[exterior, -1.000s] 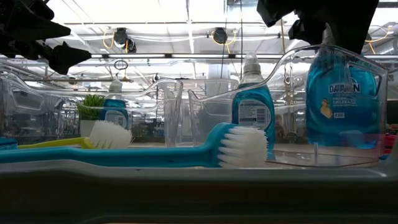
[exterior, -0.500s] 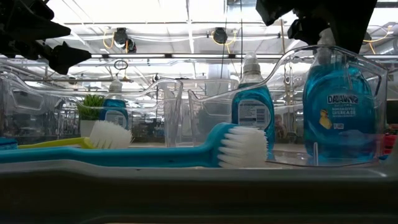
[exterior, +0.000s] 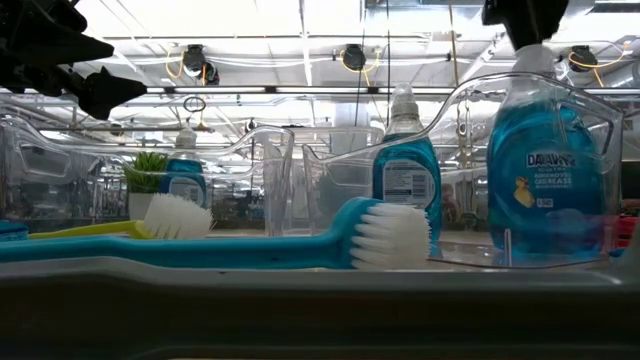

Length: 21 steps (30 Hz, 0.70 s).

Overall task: Pick & Place Kitchen Sink Supplies
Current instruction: Put the blue soap dispenser into the right transparent bin

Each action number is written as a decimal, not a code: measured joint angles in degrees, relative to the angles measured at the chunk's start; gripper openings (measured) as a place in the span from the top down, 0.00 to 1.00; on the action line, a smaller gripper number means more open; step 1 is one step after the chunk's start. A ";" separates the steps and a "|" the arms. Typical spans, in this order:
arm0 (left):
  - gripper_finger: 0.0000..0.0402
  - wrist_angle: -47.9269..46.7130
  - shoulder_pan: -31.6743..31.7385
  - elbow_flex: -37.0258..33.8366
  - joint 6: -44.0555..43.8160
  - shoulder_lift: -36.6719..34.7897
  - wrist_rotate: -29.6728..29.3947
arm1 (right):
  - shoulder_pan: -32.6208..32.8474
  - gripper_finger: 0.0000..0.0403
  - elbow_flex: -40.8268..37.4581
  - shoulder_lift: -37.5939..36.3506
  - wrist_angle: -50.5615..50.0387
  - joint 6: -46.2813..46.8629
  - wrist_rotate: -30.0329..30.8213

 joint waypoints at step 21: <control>0.10 0.02 0.00 0.00 0.00 0.00 0.00 | 3.53 0.49 0.00 -20.49 -1.17 8.64 14.33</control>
